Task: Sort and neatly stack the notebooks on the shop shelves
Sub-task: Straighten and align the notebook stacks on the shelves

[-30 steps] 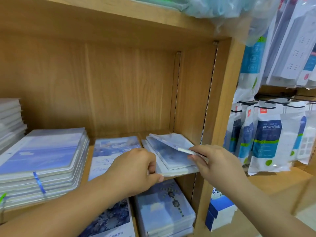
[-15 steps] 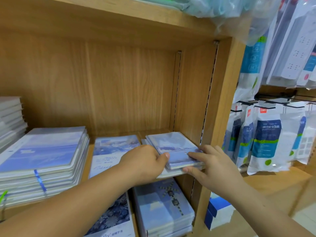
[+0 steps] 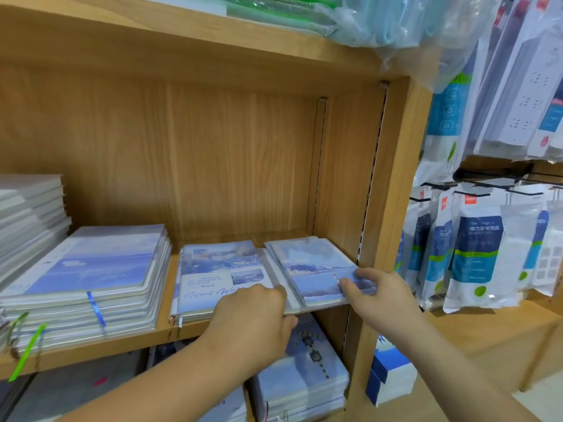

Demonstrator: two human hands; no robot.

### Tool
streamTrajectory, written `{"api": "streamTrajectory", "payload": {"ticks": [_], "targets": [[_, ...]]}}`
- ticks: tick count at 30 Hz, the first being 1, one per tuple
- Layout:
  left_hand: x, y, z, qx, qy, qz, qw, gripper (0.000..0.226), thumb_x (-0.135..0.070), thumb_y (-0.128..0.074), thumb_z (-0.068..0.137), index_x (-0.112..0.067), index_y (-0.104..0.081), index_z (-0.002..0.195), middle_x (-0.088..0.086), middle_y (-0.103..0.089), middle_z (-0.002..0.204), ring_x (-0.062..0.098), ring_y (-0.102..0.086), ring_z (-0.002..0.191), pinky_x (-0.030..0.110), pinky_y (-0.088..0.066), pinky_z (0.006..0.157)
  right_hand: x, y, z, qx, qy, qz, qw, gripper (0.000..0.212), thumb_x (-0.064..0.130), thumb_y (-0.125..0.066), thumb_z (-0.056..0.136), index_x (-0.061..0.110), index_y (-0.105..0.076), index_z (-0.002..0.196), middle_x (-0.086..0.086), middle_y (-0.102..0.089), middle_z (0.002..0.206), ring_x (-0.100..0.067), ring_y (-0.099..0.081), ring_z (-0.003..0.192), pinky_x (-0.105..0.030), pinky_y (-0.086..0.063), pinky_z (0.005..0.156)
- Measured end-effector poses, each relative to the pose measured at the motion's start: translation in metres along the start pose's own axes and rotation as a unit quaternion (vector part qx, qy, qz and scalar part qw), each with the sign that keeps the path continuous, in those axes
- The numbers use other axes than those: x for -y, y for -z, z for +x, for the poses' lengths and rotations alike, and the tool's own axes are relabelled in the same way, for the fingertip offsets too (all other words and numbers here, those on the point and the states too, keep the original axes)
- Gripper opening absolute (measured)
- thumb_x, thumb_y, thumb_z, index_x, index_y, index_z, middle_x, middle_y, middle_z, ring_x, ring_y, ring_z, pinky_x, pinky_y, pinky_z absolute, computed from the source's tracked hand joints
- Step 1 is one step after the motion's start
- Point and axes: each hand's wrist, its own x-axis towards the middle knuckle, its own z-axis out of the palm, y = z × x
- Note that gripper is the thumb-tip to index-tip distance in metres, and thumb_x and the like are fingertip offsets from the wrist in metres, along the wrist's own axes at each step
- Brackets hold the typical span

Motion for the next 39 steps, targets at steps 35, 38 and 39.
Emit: {"api": "streamTrajectory", "payload": {"ticks": [35, 38, 39], "targets": [[-0.014, 0.001, -0.028, 0.007, 0.099, -0.411, 0.906, 0.034, -0.047, -0.065, 0.096, -0.023, -0.058, 0.072, 0.001, -0.058, 0.064, 0.002, -0.055, 0.058, 0.017, -0.038, 0.051, 0.024, 0.03, -0.069, 0.034, -0.197, 0.297, 0.934, 0.056, 0.027, -0.091, 0.076, 0.01, -0.056, 0.117, -0.019, -0.072, 0.092, -0.023, -0.068, 0.052, -0.034, -0.058, 0.051], [-0.011, 0.008, -0.02, 0.013, 0.109, -0.337, 0.935, 0.039, -0.045, -0.061, 0.098, -0.015, -0.05, 0.076, 0.005, -0.053, 0.072, 0.019, -0.052, 0.067, 0.032, -0.038, 0.06, 0.03, 0.023, -0.059, 0.002, -0.167, 0.178, 0.97, 0.048, 0.04, -0.084, 0.082, 0.011, -0.066, 0.115, -0.014, -0.073, 0.091, -0.023, -0.07, 0.066, -0.04, -0.06, 0.06], [-0.011, 0.01, -0.017, 0.019, 0.117, -0.34, 0.933, 0.037, -0.043, -0.063, 0.098, -0.014, -0.052, 0.077, 0.005, -0.054, 0.073, 0.02, -0.054, 0.068, 0.033, -0.041, 0.061, 0.029, 0.022, -0.056, -0.013, -0.146, 0.12, 0.982, 0.052, 0.046, -0.08, 0.084, 0.012, -0.067, 0.12, -0.011, -0.073, 0.101, -0.025, -0.071, 0.083, -0.044, -0.061, 0.073]]}}
